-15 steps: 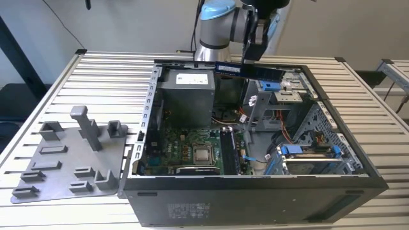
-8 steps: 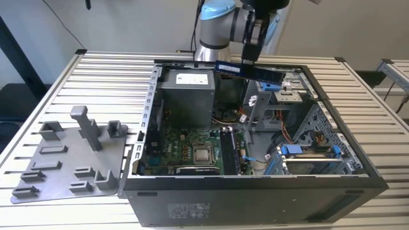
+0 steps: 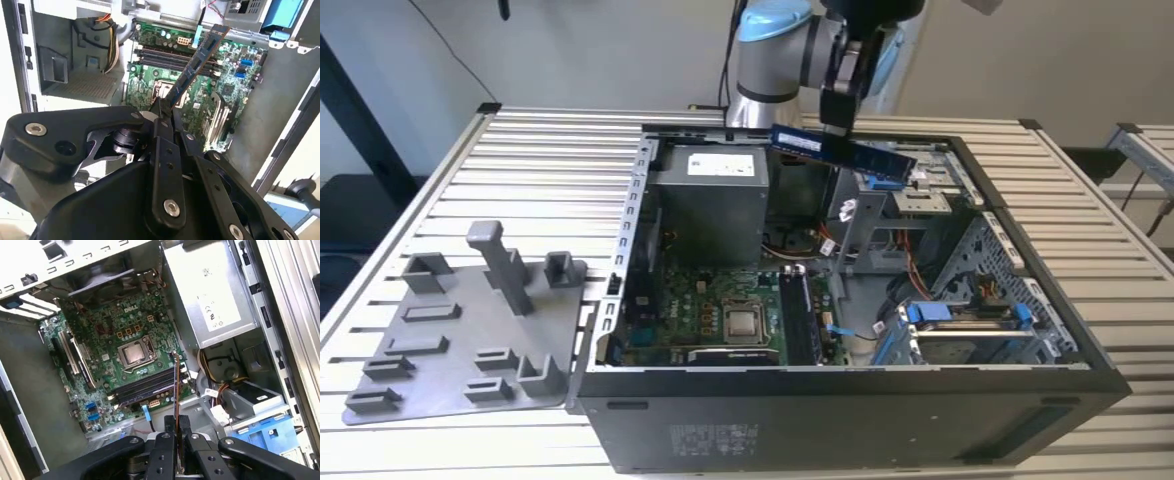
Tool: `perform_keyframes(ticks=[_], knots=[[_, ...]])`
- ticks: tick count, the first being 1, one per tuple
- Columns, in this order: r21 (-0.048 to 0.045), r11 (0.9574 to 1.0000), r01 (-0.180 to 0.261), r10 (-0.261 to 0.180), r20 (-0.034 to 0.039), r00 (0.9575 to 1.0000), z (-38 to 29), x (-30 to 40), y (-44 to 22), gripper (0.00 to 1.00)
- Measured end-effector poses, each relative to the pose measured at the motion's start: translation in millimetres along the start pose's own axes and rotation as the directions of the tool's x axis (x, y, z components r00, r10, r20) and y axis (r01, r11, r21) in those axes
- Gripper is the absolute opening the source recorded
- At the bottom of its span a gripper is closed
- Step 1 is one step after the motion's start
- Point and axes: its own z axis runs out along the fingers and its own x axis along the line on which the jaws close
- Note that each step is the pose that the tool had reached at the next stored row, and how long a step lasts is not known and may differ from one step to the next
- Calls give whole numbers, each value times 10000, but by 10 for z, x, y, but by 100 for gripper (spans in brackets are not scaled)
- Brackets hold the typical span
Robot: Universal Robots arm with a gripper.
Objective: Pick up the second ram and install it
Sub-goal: 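Insert the second ram into the second slot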
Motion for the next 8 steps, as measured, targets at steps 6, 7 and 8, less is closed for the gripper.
perform_keyframes(ticks=[6, 7, 8], knots=[[11, 9973, -737, 737, -1, 9973, 8, 0, 0, 14], [13, 9963, -863, 863, -1, 9963, 9, 0, 0, 14], [15, 9950, -995, 995, 0, 9950, 11, 0, 0, 14]])
